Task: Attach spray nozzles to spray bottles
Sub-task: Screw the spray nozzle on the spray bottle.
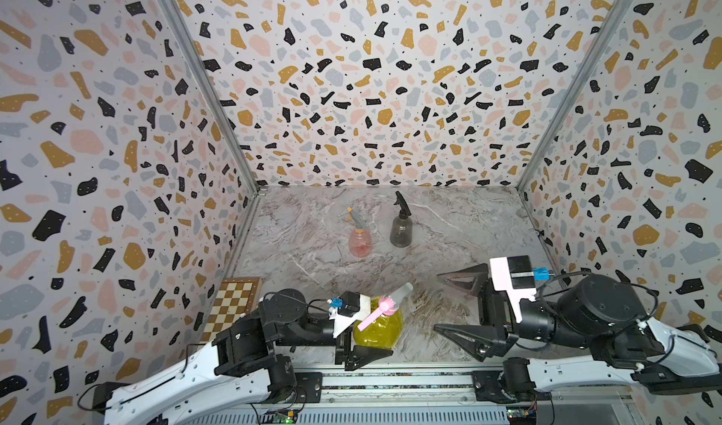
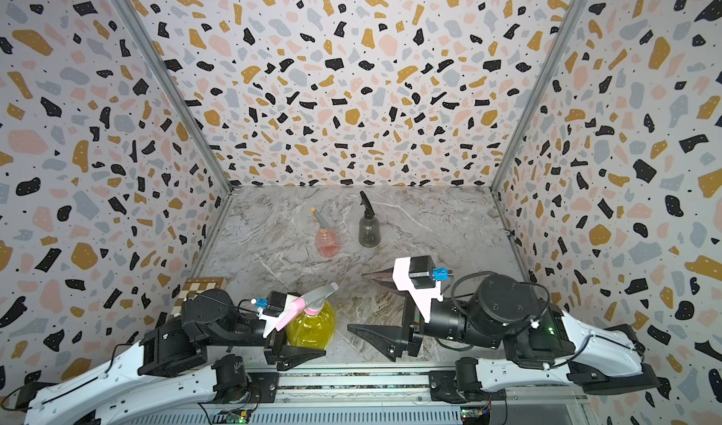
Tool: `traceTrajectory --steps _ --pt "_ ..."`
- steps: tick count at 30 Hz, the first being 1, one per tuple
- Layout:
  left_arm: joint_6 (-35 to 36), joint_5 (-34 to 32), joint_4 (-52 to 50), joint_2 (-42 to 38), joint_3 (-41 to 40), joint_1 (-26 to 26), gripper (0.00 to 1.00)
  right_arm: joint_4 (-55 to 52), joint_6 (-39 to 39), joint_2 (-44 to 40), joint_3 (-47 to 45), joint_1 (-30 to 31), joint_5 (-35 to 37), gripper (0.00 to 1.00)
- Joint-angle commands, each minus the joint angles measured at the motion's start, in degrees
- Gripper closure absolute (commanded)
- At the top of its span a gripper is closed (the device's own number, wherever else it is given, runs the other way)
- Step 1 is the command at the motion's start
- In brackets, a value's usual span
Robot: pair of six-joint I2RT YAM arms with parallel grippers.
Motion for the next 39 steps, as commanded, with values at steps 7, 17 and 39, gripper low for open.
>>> traceTrajectory --steps 7,17,39 --pt "0.1 10.6 0.5 1.9 1.3 0.2 1.00 -1.2 -3.4 7.2 6.8 0.2 -5.6 0.16" --pt "0.1 11.0 0.8 2.9 1.1 0.2 1.00 -3.4 -4.4 11.9 11.2 0.2 -8.7 0.30" --pt "-1.9 1.2 2.2 2.5 0.3 0.2 0.37 -9.6 1.6 18.3 15.4 0.1 -0.8 1.00"
